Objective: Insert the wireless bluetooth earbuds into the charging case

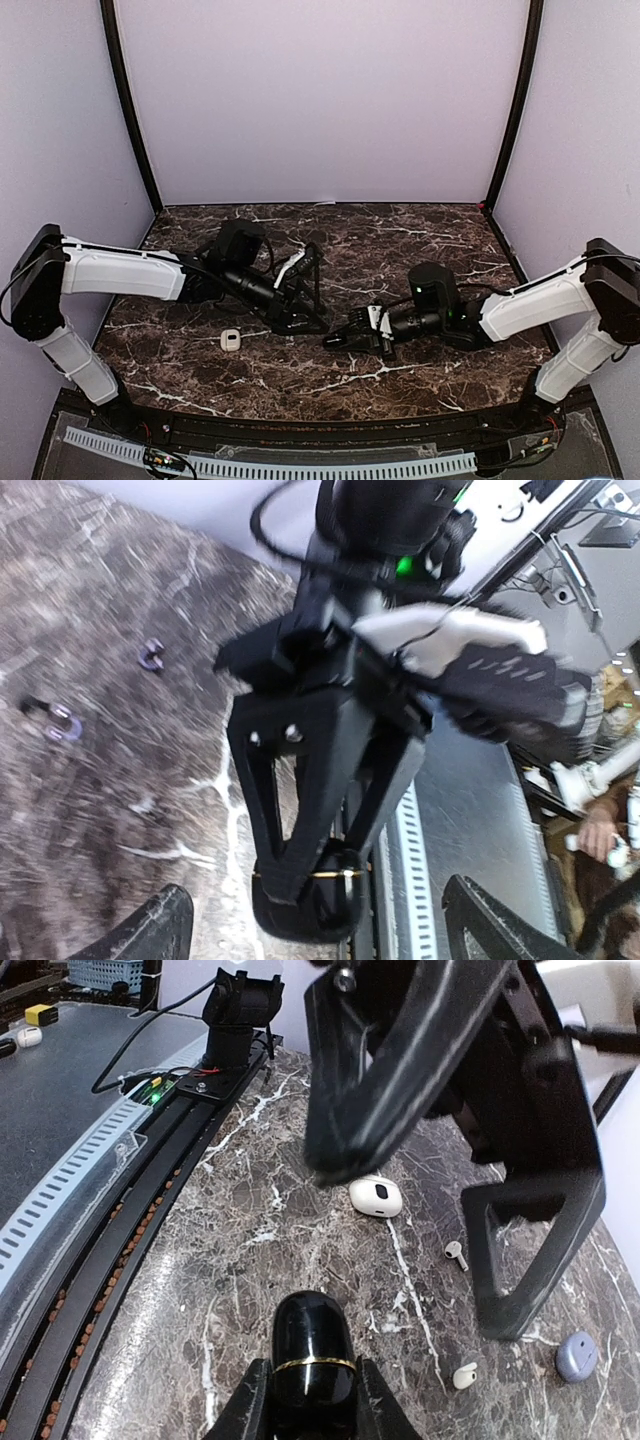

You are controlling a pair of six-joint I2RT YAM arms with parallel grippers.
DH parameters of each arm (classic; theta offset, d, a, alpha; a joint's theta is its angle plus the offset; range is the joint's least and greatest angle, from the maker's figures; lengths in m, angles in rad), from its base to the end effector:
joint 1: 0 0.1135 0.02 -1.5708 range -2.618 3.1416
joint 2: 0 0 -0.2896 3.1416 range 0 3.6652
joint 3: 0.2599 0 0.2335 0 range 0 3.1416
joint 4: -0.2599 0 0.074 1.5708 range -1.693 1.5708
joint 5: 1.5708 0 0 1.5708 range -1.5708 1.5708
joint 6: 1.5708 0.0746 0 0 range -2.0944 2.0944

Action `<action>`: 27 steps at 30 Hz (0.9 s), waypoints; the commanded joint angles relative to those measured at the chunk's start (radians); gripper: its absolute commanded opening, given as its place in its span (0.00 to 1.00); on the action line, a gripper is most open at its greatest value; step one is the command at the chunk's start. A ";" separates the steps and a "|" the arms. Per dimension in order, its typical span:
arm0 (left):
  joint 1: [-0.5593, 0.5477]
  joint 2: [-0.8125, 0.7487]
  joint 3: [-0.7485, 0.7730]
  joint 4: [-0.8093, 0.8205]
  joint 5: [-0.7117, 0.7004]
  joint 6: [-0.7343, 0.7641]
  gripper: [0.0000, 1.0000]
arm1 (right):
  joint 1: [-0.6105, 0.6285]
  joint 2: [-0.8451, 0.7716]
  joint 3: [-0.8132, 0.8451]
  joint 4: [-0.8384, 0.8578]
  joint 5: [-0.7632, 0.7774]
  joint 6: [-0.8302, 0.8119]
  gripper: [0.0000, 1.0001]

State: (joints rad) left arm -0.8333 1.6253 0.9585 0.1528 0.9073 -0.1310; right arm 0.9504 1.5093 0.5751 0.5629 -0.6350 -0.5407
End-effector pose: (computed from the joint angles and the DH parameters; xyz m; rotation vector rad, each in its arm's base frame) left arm 0.1950 -0.3020 0.2513 1.3081 1.8000 -1.5038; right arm 0.1439 0.2776 0.2081 -1.6191 1.1177 0.8846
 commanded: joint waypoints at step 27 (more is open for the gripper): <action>-0.001 -0.263 -0.318 0.280 -0.442 -0.027 0.99 | -0.006 0.045 -0.007 0.074 0.135 0.621 0.17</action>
State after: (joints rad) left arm -0.8333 1.3304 0.6586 0.4053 0.4328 -0.1577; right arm 0.9485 1.5219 0.5533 0.5613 -0.5041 0.0002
